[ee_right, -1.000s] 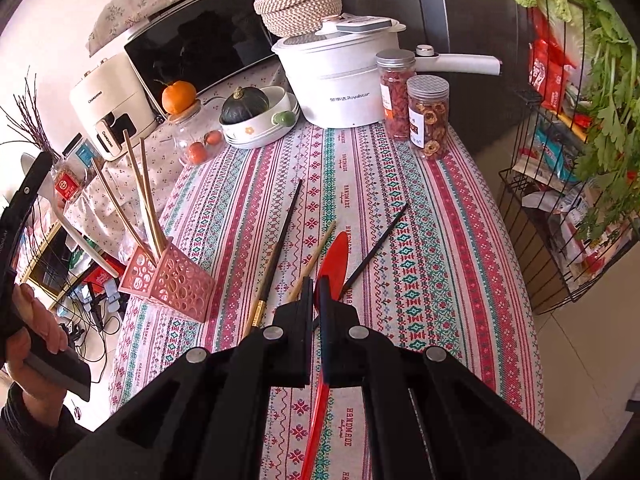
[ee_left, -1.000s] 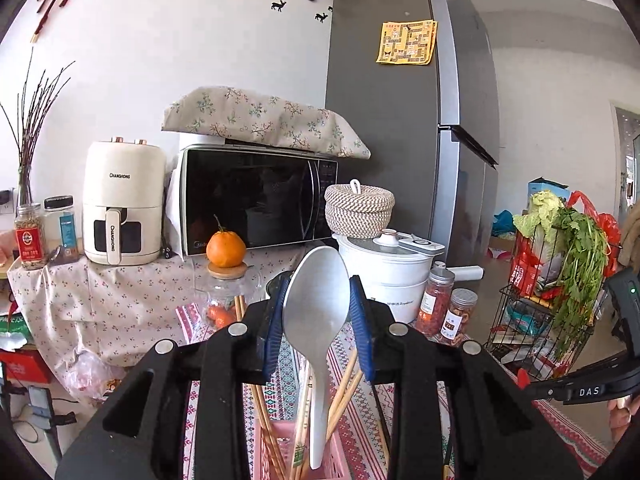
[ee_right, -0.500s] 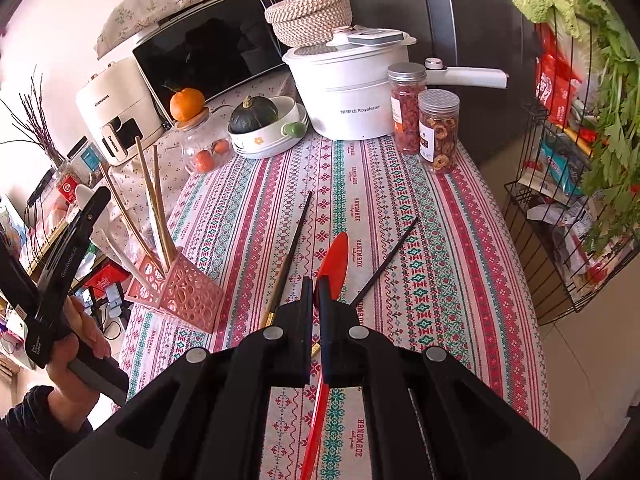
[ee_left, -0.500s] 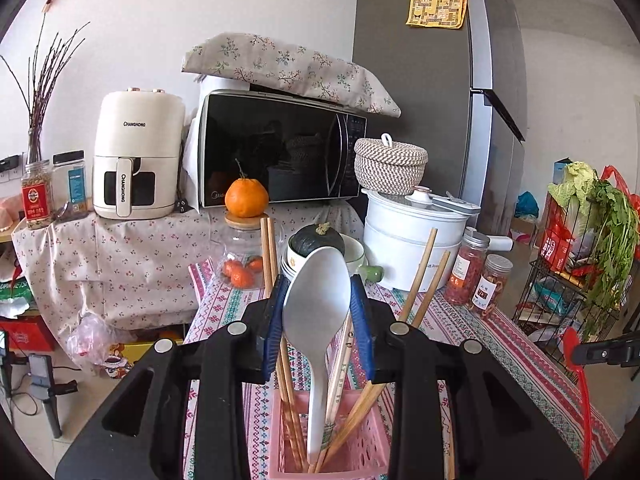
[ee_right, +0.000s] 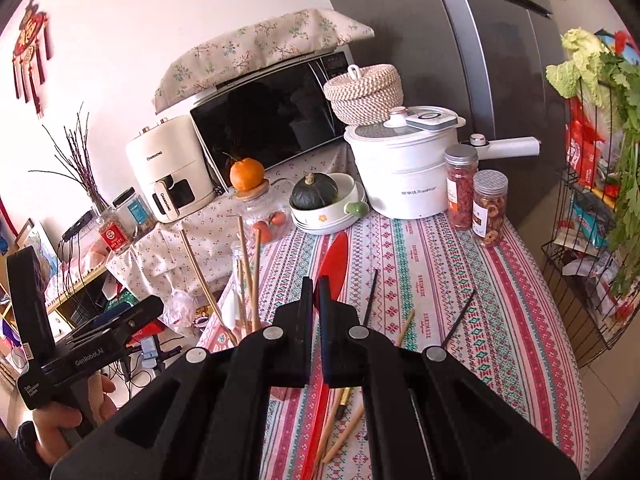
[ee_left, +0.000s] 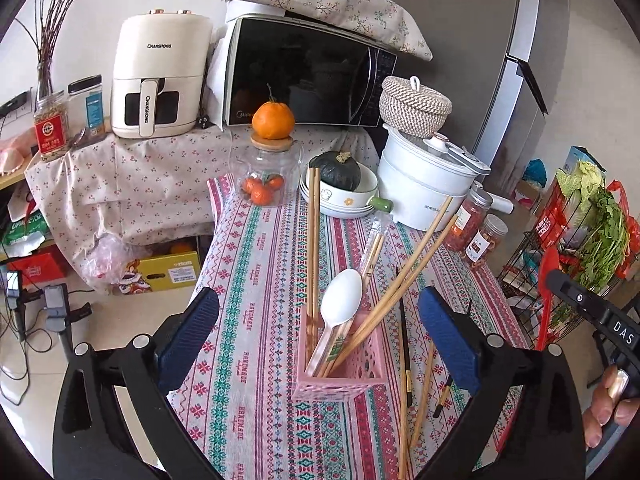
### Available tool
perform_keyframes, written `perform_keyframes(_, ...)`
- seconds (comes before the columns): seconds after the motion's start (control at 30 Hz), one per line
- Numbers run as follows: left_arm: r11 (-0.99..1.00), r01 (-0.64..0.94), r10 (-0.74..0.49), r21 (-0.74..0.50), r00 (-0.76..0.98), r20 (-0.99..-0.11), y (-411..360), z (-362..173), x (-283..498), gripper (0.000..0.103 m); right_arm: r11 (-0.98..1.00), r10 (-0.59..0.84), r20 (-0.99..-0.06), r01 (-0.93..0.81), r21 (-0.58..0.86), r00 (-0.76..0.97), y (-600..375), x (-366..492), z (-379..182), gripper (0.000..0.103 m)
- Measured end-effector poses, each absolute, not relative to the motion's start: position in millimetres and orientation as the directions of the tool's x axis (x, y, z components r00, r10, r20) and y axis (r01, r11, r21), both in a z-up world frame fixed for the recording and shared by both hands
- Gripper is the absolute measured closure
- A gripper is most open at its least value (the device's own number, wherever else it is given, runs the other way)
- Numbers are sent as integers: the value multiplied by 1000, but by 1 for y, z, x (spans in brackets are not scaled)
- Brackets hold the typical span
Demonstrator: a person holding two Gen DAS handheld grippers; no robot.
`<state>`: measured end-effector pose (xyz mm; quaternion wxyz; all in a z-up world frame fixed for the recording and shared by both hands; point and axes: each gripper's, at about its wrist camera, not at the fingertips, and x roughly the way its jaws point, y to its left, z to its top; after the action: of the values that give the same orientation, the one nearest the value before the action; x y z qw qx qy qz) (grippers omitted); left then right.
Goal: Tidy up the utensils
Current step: 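Lower the white spoon into the pink basket with the left tool while the right tool lowers the red spoon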
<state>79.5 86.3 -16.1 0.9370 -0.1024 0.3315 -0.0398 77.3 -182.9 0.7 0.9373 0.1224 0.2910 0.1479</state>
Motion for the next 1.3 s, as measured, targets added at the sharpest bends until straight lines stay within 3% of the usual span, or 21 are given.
perform_keyframes(0.23, 983, -16, -120, -184, 706, -698, 109, -29, 80, 7, 922, 366, -410, -264, 285, 835, -131, 76, 6, 100)
perform_keyframes(0.6, 983, -60, -96, -172, 632, -769, 139, -47, 89, 7, 974, 210, -243, -181, 136, 947, -66, 85, 11, 100)
perform_keyframes(0.87, 973, -104, -102, -207, 612, -784, 152, -51, 93, 7, 992, 111, -201, -95, 87, 973, -44, 98, -6, 100)
perform_keyframes(1.03, 976, -99, -93, -192, 611, -786, 149, -52, 94, 7, 993, 108, -226, -92, 80, 968, -41, 102, -15, 99)
perform_keyframes(1.1, 976, -105, -88, -190, 610, -788, 148, -53, 94, 7, 990, 125, -244, -105, 96, 962, -44, 102, -18, 89)
perform_keyframes(1.17, 975, -108, -91, -196, 608, -789, 147, -54, 94, 7, 986, 145, -252, -119, 117, 957, -49, 100, -17, 70)
perform_keyframes(1.3, 971, -99, -116, -217, 599, -792, 142, -55, 94, 7, 978, 184, -272, -148, 148, 944, -61, 95, -10, 64)
